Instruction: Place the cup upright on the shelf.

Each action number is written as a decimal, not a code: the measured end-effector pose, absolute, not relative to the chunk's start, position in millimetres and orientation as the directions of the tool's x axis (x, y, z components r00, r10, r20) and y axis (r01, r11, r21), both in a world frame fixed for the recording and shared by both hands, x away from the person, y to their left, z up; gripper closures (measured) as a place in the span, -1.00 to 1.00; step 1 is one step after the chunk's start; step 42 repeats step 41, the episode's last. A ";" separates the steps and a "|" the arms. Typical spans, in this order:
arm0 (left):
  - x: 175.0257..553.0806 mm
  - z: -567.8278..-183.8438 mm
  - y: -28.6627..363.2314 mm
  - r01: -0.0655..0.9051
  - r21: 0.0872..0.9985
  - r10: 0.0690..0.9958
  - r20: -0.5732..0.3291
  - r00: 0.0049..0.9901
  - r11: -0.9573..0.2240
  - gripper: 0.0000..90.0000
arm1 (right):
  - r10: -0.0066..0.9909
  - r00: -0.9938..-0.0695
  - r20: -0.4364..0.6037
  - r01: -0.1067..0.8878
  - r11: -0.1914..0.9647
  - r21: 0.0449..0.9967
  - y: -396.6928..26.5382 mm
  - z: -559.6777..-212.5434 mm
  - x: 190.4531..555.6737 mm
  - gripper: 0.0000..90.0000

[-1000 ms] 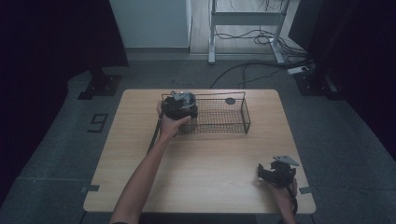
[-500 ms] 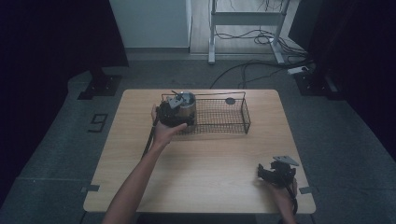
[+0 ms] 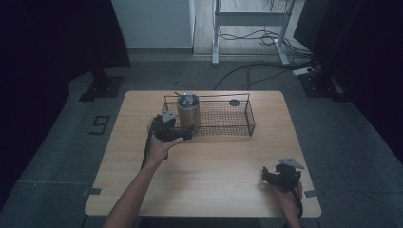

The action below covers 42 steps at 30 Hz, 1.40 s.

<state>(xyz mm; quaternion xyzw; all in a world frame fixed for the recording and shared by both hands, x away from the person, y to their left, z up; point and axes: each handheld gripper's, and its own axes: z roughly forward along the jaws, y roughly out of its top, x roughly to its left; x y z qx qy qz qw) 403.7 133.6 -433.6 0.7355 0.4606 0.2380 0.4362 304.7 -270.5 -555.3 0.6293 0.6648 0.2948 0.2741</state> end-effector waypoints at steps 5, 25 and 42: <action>388.3 -436.3 135.2 0.458 0.864 0.868 -0.050 0.494 -0.211 -0.97 | 0.998 -0.057 0.008 0.674 0.032 0.738 -270.4 -555.3 304.8 -0.72; 315.4 -487.6 177.2 0.500 0.835 0.866 -0.057 0.497 -0.231 -0.95 | 0.998 -0.057 0.008 0.674 0.033 0.738 -270.4 -555.4 304.8 -0.72; 309.9 -501.3 180.9 0.525 0.821 0.858 -0.089 0.506 -0.224 -0.93 | 0.998 -0.056 0.008 0.674 0.032 0.738 -270.5 -555.3 304.8 -0.72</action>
